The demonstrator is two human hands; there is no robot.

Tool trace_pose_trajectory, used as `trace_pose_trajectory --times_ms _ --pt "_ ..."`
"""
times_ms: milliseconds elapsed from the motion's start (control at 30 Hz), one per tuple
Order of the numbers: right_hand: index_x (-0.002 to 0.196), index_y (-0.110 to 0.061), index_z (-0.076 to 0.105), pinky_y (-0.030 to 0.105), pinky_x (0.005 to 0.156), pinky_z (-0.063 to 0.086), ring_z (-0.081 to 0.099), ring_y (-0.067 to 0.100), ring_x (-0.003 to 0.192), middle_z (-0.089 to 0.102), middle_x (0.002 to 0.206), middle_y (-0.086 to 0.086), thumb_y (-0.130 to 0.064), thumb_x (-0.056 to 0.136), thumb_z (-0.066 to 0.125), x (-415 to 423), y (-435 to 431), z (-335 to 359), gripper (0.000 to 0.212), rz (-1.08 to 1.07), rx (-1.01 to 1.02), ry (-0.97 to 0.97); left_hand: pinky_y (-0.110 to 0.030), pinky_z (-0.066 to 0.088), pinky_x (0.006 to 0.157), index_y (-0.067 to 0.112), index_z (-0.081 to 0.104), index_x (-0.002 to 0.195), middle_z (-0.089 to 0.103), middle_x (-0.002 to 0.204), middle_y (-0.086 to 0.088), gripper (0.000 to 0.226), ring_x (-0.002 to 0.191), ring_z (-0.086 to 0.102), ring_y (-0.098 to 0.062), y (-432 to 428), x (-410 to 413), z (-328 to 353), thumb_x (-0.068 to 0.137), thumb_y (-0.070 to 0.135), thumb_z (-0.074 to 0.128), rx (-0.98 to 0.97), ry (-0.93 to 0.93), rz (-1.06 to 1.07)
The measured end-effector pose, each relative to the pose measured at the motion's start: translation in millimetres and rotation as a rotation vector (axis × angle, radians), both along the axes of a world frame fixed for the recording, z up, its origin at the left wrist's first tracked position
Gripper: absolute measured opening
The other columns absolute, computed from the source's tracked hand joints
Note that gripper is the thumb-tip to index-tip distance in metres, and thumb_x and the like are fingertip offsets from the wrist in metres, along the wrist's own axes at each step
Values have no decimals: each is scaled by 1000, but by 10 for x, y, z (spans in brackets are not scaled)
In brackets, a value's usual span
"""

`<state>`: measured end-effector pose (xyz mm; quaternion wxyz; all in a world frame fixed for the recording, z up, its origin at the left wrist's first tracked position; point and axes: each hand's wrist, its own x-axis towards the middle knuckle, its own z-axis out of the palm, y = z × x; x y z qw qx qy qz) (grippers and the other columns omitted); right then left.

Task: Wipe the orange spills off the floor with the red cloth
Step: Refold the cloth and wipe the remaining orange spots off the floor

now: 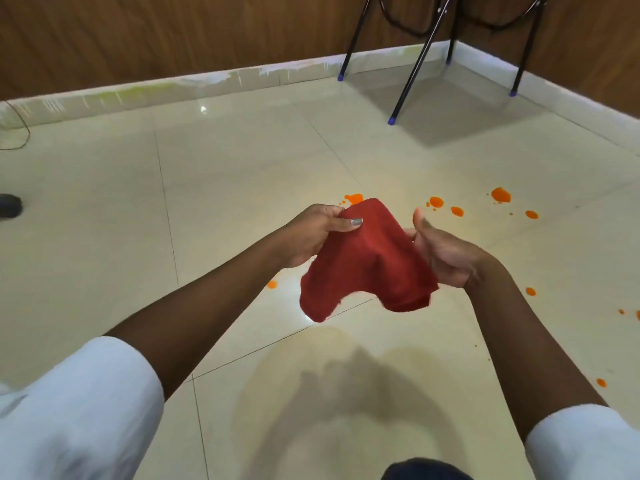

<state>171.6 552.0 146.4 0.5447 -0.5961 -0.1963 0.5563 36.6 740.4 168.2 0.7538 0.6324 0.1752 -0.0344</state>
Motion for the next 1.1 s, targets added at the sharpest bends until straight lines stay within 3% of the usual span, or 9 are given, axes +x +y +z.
trace_pose_trajectory --times_ms 133,233,300,400,600,700,800,933,1100 --pt "112 -5 63 25 69 55 68 18 83 72 97 6 -13 66 78 13 -110 -99 49 11 7 6 -21 54 65 2 63 100 67 78 -4 15 66 65 -12 -18 -8 -39 92 11 55 -139 23 101" --pt "99 -5 72 26 69 55 67 19 79 72 89 9 -47 64 76 -42 -257 -416 54 -241 111 237 -22 55 64 6 61 84 65 70 -1 15 63 66 -11 -32 -9 -80 94 9 50 -351 -20 189" --pt "113 -7 66 40 83 54 64 25 105 66 114 15 -67 54 68 -251 -277 -697 84 -282 211 394 -23 56 64 7 64 74 66 67 -2 27 62 67 -12 -75 -8 -118 95 9 46 -500 -46 234" --pt "135 -9 46 52 97 45 47 30 126 53 132 15 -60 40 83 -504 -193 -918 114 -282 406 562 -26 58 63 3 61 77 67 67 -7 27 64 69 -14 -171 -5 -203 97 9 44 -583 -45 293" --pt "127 -3 53 46 108 30 51 32 122 55 130 20 -36 69 79 -423 -311 -863 72 -392 688 695 -26 58 61 3 53 79 59 72 -7 20 59 67 -14 -134 5 -319 96 2 42 -610 -11 452" --pt "113 -2 61 42 87 53 65 29 99 65 111 19 -12 61 84 -347 -288 -747 57 -442 344 476 -25 58 63 0 57 82 65 72 -9 17 62 67 -16 -166 -21 -326 91 -5 43 -469 98 311" --pt "103 -2 61 35 77 56 66 26 87 66 102 17 11 74 63 -271 -234 -603 32 -520 107 205 -29 55 67 -2 56 93 65 85 -13 17 75 65 -21 -224 -3 -377 85 -13 44 -216 248 282" --pt "100 -3 64 33 82 50 62 25 90 66 101 15 6 78 62 -107 -295 -558 24 -500 -37 96 -33 41 91 13 29 140 50 121 -13 72 113 50 -28 -244 35 -591 80 -11 60 54 356 285" --pt "79 -13 66 26 69 40 58 14 79 65 83 1 5 76 62 -50 -258 -671 18 -515 -220 -39 -36 29 99 21 53 126 55 120 -5 49 115 47 -24 -242 93 -913 81 6 63 981 338 71"
